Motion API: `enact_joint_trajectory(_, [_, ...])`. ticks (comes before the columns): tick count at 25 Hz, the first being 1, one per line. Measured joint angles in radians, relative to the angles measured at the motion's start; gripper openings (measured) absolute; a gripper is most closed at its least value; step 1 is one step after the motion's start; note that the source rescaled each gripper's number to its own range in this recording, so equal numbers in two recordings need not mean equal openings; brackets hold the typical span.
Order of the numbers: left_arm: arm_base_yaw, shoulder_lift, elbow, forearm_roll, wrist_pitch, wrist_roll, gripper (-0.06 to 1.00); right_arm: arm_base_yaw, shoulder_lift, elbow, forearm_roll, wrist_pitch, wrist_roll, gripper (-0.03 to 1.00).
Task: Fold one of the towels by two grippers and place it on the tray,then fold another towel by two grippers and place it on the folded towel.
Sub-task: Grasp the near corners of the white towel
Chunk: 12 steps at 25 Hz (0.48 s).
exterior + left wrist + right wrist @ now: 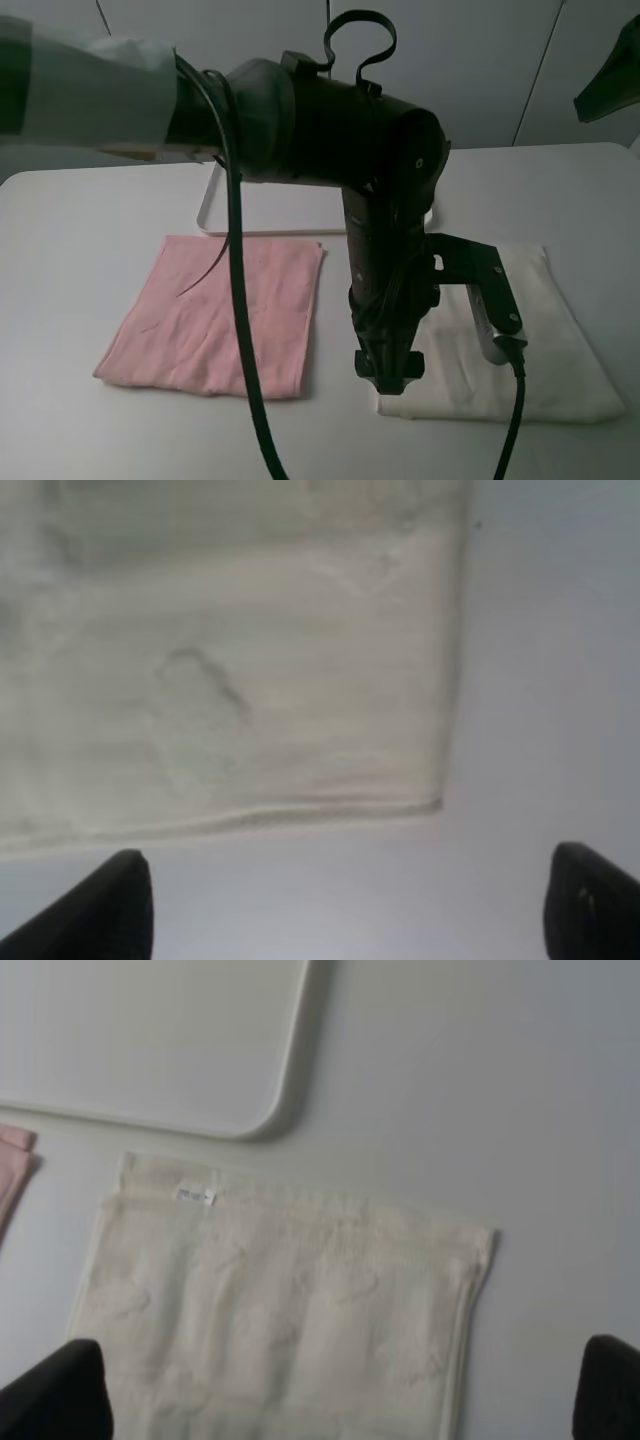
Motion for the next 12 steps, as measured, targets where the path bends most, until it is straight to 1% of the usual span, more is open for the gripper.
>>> enact_joint_trajectory(3, [-0.037, 0.027, 0.0, 0.036, 0.0, -0.024, 1.0, 0.0, 0.008, 0.0, -0.002, 0.021, 0.002, 1.0])
enact_joint_trajectory(5, [-0.057, 0.041, 0.0, 0.045, 0.0, -0.037, 1.0, 0.0, 0.012, 0.0, -0.002, 0.027, 0.002, 1.0])
enact_joint_trajectory(12, [-0.072, 0.084, 0.0, 0.051, 0.0, -0.061, 1.0, 0.0, 0.015, 0.0, -0.002, 0.042, 0.002, 1.0])
